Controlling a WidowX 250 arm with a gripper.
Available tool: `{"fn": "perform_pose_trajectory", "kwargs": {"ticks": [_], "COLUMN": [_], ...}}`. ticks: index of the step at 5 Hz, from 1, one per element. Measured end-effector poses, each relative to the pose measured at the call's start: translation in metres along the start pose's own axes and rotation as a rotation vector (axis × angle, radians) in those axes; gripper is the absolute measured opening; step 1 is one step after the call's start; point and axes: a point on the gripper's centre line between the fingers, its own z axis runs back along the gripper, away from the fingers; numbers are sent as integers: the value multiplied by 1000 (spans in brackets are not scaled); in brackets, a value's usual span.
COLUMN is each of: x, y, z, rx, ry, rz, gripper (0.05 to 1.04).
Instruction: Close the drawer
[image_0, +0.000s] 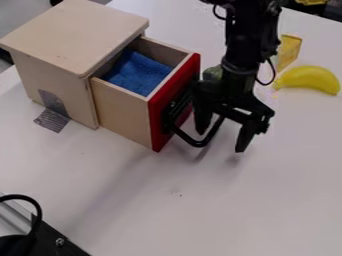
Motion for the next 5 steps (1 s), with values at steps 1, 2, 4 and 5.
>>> {"fn": "perform_pose_trajectory", "kwargs": {"ticks": [1, 2, 4, 5], "x": [2, 6, 8, 11], "y": [2, 11, 31, 64], "z": [-2, -3, -4, 1], "rx": [8, 12, 2, -19], "ry": [-18, -42, -97, -138], "rz": [20, 40, 74, 130], "gripper": [659, 351, 122, 120]}}
